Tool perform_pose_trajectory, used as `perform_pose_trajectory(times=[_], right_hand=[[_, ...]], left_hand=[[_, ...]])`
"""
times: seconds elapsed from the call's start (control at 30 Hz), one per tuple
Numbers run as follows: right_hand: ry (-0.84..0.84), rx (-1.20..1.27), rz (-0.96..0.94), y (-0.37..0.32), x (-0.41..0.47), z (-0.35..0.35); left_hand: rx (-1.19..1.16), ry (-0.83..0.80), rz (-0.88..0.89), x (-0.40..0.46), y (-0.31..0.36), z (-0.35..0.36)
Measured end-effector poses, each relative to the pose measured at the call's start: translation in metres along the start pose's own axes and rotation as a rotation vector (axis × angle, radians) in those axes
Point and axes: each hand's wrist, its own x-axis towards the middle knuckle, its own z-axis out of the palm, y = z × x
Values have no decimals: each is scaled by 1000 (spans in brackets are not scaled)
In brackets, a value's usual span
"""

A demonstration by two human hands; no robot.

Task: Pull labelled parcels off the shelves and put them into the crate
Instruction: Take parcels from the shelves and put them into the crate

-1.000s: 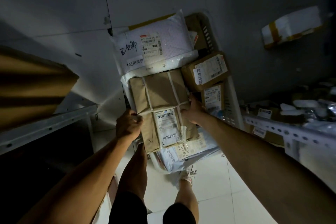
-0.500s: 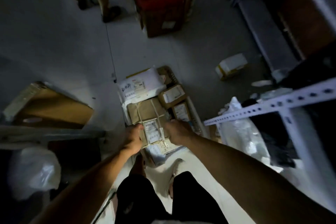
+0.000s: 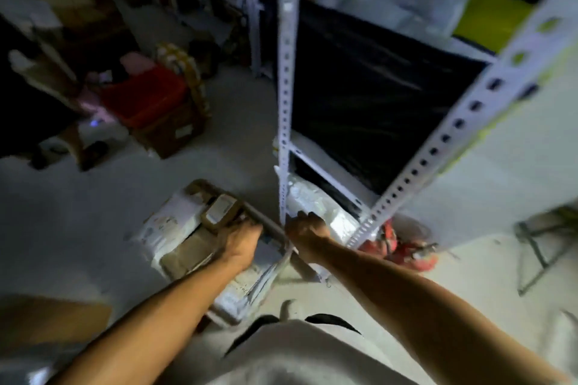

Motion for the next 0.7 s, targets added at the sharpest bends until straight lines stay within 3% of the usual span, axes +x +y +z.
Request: perform_pose_trajectory(times=[0.17, 0.37, 0.7], right_hand=[[7, -87, 153, 33, -88, 23], [97, 85, 463, 76, -196, 50], [267, 146, 1032, 174, -394, 77]], left_hand=[[164, -71, 326, -13, 64, 2], [246, -26, 713, -27, 167, 0], [346, 155, 1200, -97, 415, -37]])
